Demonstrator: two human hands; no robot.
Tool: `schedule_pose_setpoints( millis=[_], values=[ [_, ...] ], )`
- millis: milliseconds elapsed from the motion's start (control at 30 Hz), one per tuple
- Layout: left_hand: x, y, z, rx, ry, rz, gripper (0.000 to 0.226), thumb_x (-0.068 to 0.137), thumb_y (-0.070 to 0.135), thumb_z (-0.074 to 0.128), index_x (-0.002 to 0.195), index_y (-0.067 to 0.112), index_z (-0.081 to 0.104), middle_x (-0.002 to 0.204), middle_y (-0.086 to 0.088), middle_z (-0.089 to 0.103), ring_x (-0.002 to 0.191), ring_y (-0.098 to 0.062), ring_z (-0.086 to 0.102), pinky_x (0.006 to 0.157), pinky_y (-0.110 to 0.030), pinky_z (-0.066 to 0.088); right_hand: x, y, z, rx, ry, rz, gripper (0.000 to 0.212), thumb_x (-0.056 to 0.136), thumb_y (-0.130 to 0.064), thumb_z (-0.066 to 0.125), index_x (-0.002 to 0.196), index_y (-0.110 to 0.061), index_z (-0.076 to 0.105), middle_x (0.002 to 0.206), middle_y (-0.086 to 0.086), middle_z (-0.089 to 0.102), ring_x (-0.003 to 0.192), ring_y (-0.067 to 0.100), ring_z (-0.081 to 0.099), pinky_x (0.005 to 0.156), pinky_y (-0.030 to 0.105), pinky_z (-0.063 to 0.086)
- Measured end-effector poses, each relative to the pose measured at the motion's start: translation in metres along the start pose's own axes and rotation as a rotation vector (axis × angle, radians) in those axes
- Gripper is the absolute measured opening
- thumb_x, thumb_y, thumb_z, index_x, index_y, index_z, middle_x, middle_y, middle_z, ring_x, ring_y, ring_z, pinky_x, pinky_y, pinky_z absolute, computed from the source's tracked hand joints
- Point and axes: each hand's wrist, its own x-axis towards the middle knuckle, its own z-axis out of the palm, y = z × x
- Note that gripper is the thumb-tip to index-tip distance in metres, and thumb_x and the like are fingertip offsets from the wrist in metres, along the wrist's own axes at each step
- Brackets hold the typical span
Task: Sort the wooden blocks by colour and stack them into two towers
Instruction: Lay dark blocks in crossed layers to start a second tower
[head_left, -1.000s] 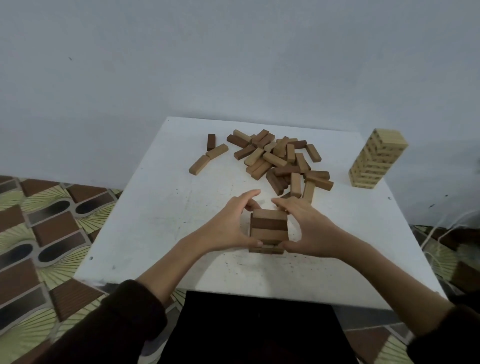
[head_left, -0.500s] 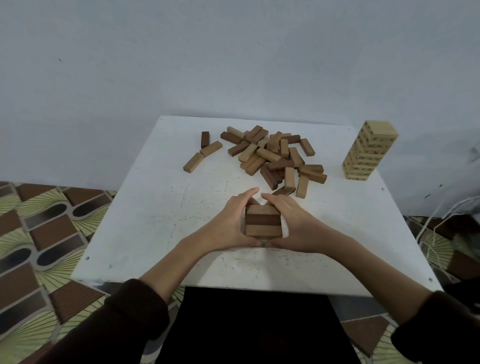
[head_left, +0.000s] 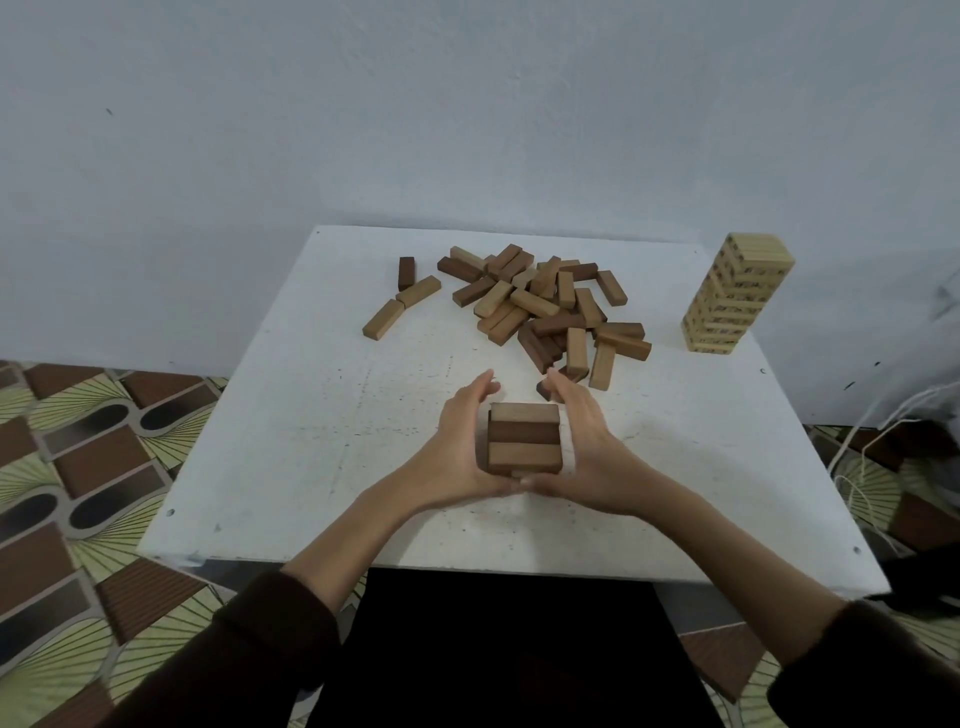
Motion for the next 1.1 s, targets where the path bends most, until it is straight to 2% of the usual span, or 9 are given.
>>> schedule_pose_setpoints(
  millis=[100,233,300,367,433,533,633,900,1100],
  values=[
    [-0.007,-0.004,0.010,-0.066,0.009,-0.047,0.125,0.065,0.031,0.086,0.150,0.027,-0.005,0.152,0.014,0.009,0.139,-0.008,0.018,0.114,-0.034,0.029,-0.009,0.001,0.018,0.136,0.116,0.089,0.116,0.064,-0.061,0.074,0.146,-0.024,0.000,0.149,-0.004,0.017,0.136,0.010,0.017,0.114,0.037,0.023],
    [-0.010,-0.005,0.019,-0.040,0.030,-0.047,0.119,0.067,0.038,0.080,0.150,0.030,-0.005,0.153,0.009,0.009,0.139,-0.012,0.021,0.114,-0.039,0.029,-0.016,0.001,0.037,0.210,0.240,0.115,0.105,0.068,-0.064,0.063,0.145,-0.030,0.000,0.154,-0.003,0.015,0.141,0.014,0.017,0.116,0.042,0.023],
    [-0.011,-0.005,0.021,-0.026,0.044,-0.039,0.115,0.072,0.034,0.078,0.150,0.028,-0.006,0.154,0.006,0.010,0.140,-0.013,0.020,0.115,-0.039,0.028,-0.016,0.001,0.039,0.175,0.234,0.109,0.107,0.066,-0.071,0.055,0.147,-0.024,0.004,0.155,-0.002,0.015,0.141,0.016,0.018,0.115,0.042,0.024],
    [-0.012,-0.005,0.022,0.016,0.053,-0.015,0.112,0.075,0.030,0.077,0.151,0.026,-0.006,0.154,0.004,0.012,0.139,-0.013,0.021,0.113,-0.032,0.026,-0.016,0.001,0.039,0.153,0.227,0.098,0.109,0.066,-0.073,0.052,0.149,-0.020,0.004,0.155,-0.001,0.015,0.141,0.016,0.019,0.115,0.043,0.024],
    [-0.013,-0.005,0.022,0.056,0.057,0.004,0.112,0.074,0.034,0.076,0.151,0.025,-0.006,0.153,0.002,0.013,0.138,-0.013,0.021,0.110,-0.027,0.025,-0.015,0.002,0.040,0.140,0.223,0.082,0.108,0.068,-0.073,0.051,0.149,-0.020,0.003,0.155,-0.001,0.015,0.140,0.015,0.019,0.114,0.045,0.026],
    [-0.013,-0.004,0.023,0.107,0.057,0.028,0.114,0.068,0.044,0.068,0.151,0.022,-0.007,0.154,0.001,0.012,0.139,-0.012,0.018,0.114,-0.032,0.024,-0.015,0.002,0.041,0.133,0.225,0.066,0.107,0.069,-0.072,0.051,0.150,-0.020,0.005,0.155,0.000,0.018,0.139,0.015,0.023,0.113,0.047,0.028],
    [-0.013,-0.003,0.023,0.130,0.048,0.034,0.114,0.068,0.044,0.067,0.151,0.019,-0.008,0.156,0.003,0.009,0.141,-0.013,0.015,0.116,-0.037,0.023,-0.015,0.000,0.041,0.121,0.234,0.052,0.106,0.068,-0.071,0.050,0.150,-0.018,0.007,0.154,0.002,0.021,0.138,0.016,0.025,0.112,0.047,0.029],
    [-0.014,-0.002,0.023,0.145,0.041,0.025,0.115,0.068,0.045,0.065,0.150,0.017,-0.009,0.156,0.000,0.011,0.142,-0.015,0.015,0.116,-0.038,0.023,-0.014,0.001,0.042,0.085,0.229,0.055,0.107,0.069,-0.073,0.047,0.150,-0.018,0.005,0.155,0.001,0.020,0.140,0.016,0.023,0.114,0.045,0.026],
    [-0.012,-0.004,0.023,0.155,0.023,0.007,0.116,0.066,0.046,0.064,0.150,0.017,-0.011,0.156,-0.002,0.011,0.143,-0.016,0.013,0.116,-0.037,0.021,-0.012,0.006,0.045,0.063,0.225,0.053,0.109,0.069,-0.073,0.046,0.151,-0.015,0.005,0.156,0.001,0.018,0.141,0.016,0.020,0.116,0.039,0.021]
  ],
)
